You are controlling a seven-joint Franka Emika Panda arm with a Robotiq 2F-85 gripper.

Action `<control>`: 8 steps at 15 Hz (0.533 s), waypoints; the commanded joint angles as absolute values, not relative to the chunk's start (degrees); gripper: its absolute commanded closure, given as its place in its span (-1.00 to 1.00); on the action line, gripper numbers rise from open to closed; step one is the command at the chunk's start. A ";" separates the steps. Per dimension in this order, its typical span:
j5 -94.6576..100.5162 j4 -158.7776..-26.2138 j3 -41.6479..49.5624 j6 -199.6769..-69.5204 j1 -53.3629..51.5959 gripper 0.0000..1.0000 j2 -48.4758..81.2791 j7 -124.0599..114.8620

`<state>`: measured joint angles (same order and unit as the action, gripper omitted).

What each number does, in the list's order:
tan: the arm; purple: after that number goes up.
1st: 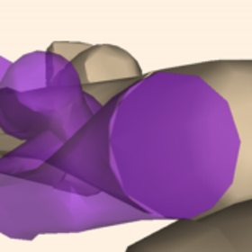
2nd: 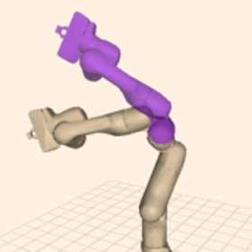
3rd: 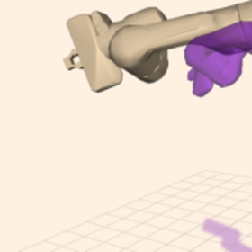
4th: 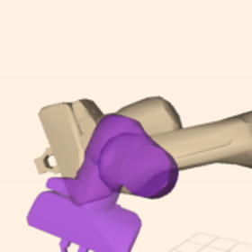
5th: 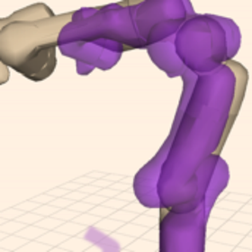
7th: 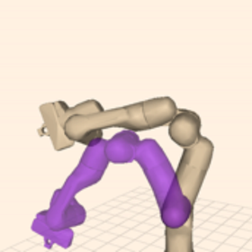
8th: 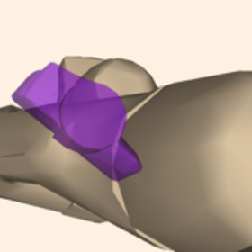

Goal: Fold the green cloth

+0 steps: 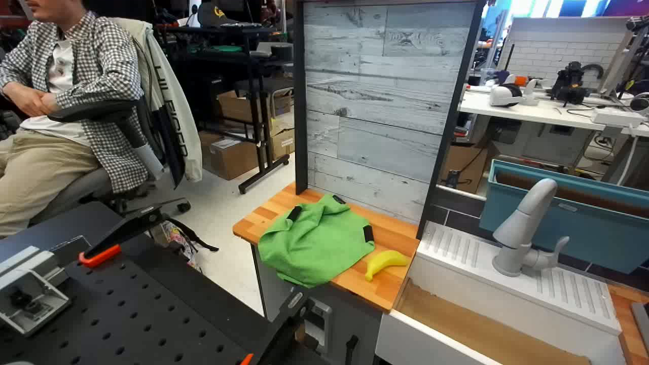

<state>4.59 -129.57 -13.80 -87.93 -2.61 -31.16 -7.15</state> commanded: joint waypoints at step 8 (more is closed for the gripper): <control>5.55 -127.52 -12.71 -89.31 -3.85 -1.00 -27.30 -9.24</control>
